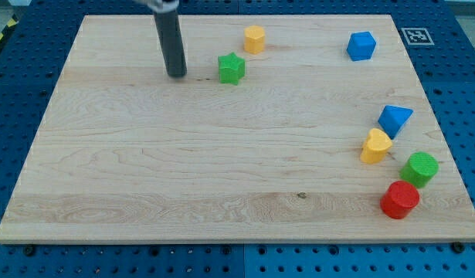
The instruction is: Move the green star into the yellow heart
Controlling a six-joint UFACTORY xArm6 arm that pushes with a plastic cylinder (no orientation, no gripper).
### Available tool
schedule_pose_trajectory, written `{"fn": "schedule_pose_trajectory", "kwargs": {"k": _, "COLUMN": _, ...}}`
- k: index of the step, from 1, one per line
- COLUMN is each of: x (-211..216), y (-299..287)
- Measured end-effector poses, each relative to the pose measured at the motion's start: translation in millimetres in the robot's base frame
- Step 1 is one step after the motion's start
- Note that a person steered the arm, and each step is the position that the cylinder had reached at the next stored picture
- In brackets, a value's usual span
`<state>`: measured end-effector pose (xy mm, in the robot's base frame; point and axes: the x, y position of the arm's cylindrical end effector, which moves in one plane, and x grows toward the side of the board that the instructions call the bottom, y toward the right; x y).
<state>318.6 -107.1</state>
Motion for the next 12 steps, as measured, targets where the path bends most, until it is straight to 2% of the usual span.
{"fn": "schedule_pose_trajectory", "kwargs": {"k": 1, "x": 2.7, "y": 81.1}}
{"fn": "schedule_pose_trajectory", "kwargs": {"k": 2, "x": 105.7, "y": 195.0}}
{"fn": "schedule_pose_trajectory", "kwargs": {"k": 3, "x": 150.7, "y": 246.3}}
{"fn": "schedule_pose_trajectory", "kwargs": {"k": 4, "x": 94.5, "y": 196.6}}
{"fn": "schedule_pose_trajectory", "kwargs": {"k": 5, "x": 54.7, "y": 121.6}}
{"fn": "schedule_pose_trajectory", "kwargs": {"k": 6, "x": 119.2, "y": 105.9}}
{"fn": "schedule_pose_trajectory", "kwargs": {"k": 7, "x": 181.0, "y": 177.7}}
{"fn": "schedule_pose_trajectory", "kwargs": {"k": 8, "x": 191.7, "y": 241.5}}
{"fn": "schedule_pose_trajectory", "kwargs": {"k": 9, "x": 135.6, "y": 185.0}}
{"fn": "schedule_pose_trajectory", "kwargs": {"k": 10, "x": 82.5, "y": 167.9}}
{"fn": "schedule_pose_trajectory", "kwargs": {"k": 11, "x": 100.4, "y": 222.5}}
{"fn": "schedule_pose_trajectory", "kwargs": {"k": 12, "x": 142.7, "y": 275.6}}
